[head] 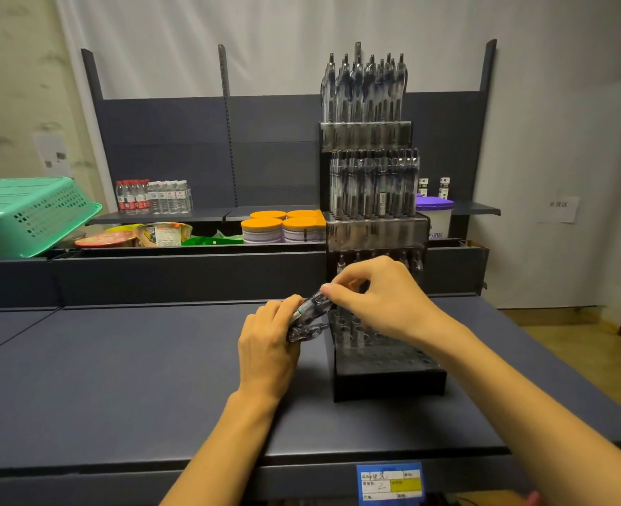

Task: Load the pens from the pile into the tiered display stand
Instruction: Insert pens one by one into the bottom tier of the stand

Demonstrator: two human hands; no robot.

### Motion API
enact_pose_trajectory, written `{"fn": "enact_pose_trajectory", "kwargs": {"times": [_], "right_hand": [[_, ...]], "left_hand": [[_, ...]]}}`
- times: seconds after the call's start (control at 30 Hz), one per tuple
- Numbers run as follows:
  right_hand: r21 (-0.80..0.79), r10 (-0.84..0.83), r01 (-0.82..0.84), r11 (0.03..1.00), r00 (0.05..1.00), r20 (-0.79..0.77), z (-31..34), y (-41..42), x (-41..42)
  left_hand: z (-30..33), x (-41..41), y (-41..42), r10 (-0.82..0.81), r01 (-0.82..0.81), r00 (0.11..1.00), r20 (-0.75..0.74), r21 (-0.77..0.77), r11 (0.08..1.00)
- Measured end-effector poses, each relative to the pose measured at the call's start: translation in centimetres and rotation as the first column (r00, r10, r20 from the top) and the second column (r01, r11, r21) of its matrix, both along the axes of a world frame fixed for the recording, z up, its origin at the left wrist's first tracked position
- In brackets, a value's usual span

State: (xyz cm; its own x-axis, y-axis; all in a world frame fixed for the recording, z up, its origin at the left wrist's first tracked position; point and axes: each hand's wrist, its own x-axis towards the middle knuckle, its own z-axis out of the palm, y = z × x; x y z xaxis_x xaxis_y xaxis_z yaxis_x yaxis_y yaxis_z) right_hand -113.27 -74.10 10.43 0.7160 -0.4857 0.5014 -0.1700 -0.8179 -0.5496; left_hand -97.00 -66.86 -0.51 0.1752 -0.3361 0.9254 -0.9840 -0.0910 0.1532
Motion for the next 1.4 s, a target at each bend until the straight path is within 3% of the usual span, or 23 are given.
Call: {"fn": "enact_pose_trajectory", "kwargs": {"times": [0.5,0.63,0.83,1.2,1.4], "right_hand": [[0.261,-0.080,0.001,0.965,0.952,0.295,-0.8,0.3,0.0],[0.376,-0.165,-0.011,0.926,0.887,0.431,0.4,-0.3,-0.7],[0.339,-0.233,0.036,0.940,0.796,0.559,1.4,-1.1,-1.4],[0.176,-0.187,0.118,0.977,0.867,0.461,0.7,-0.8,-0.6],[0.164,-0.153,0.105,0.981,0.936,0.318,0.6,-0.9,0.1]], "left_hand": [[0.3,-0.8,0.4,-0.055,0.058,0.994,-0.093,0.037,0.998],[0.2,-0.6,0.2,0.021,-0.021,0.996,-0.083,0.008,1.000],[0.2,-0.5,0.0,0.141,-0.141,0.990,-0.008,-0.035,0.989],[0.3,-0.4,0.3,0.167,-0.167,0.986,0.010,-0.027,0.986],[0.4,-0.6,0.3,0.161,-0.161,0.987,-0.019,-0.031,0.986]]}}
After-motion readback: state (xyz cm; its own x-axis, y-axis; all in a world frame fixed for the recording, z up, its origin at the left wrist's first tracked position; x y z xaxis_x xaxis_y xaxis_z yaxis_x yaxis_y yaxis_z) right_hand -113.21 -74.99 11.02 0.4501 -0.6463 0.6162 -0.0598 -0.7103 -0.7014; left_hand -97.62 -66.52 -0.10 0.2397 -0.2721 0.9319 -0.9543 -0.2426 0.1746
